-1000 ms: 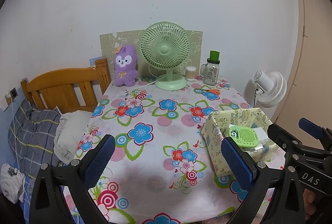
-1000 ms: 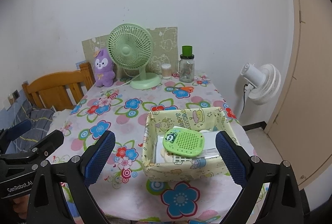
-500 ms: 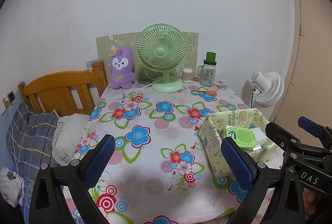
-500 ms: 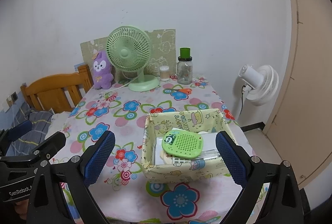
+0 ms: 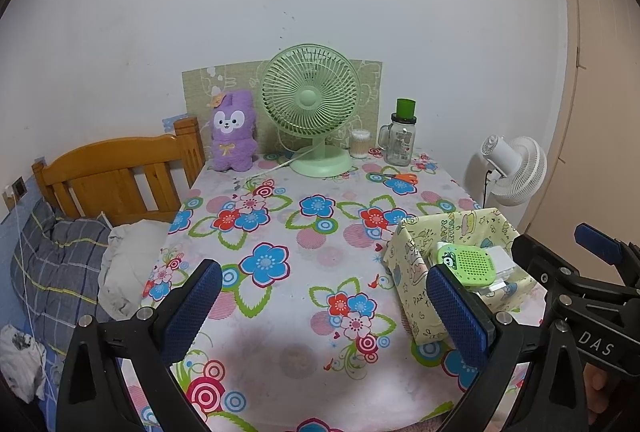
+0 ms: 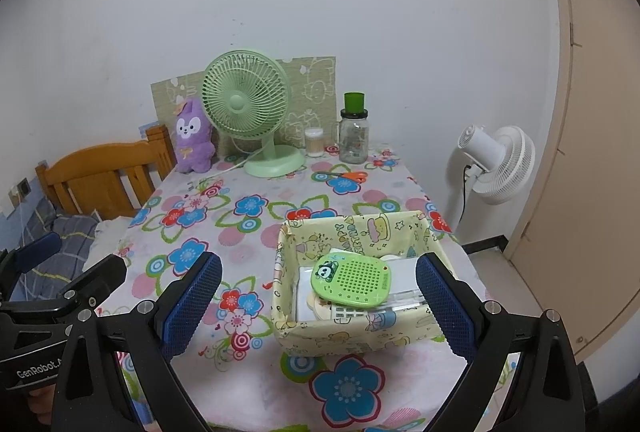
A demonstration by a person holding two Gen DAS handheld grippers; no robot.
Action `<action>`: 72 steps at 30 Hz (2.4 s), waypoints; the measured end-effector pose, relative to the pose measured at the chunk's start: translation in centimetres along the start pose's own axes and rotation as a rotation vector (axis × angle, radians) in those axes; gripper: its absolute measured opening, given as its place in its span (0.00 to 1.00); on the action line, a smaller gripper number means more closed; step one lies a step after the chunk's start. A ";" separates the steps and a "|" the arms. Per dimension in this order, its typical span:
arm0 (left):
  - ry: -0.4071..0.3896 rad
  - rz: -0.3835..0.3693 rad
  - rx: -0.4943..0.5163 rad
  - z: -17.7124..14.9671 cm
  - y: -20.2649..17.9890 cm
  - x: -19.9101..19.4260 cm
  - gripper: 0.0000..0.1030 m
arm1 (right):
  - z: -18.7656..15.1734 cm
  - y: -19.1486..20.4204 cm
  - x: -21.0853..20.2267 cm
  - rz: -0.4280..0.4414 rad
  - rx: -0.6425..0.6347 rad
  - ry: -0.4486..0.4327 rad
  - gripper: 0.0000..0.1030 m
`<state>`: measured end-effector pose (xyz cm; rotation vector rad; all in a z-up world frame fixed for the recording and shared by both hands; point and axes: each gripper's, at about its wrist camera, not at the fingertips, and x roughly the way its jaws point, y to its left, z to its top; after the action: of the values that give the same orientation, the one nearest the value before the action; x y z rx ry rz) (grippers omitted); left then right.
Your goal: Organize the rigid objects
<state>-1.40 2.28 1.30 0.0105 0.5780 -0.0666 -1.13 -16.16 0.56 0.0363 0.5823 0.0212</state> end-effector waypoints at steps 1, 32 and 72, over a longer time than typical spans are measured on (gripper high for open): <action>-0.001 -0.001 0.001 0.0 0.0 0.1 1.00 | 0.0 0.0 0.0 -0.001 0.001 -0.002 0.96; 0.004 -0.014 0.024 0.1 -0.1 0.6 1.00 | 0.2 -0.3 0.3 -0.012 0.009 -0.004 0.96; 0.005 -0.023 0.028 0.5 0.3 1.1 1.00 | 0.7 0.1 0.5 -0.023 0.003 -0.015 0.96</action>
<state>-0.20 2.51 1.11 0.0315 0.5825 -0.0975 -0.30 -16.04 0.90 0.0322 0.5677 -0.0025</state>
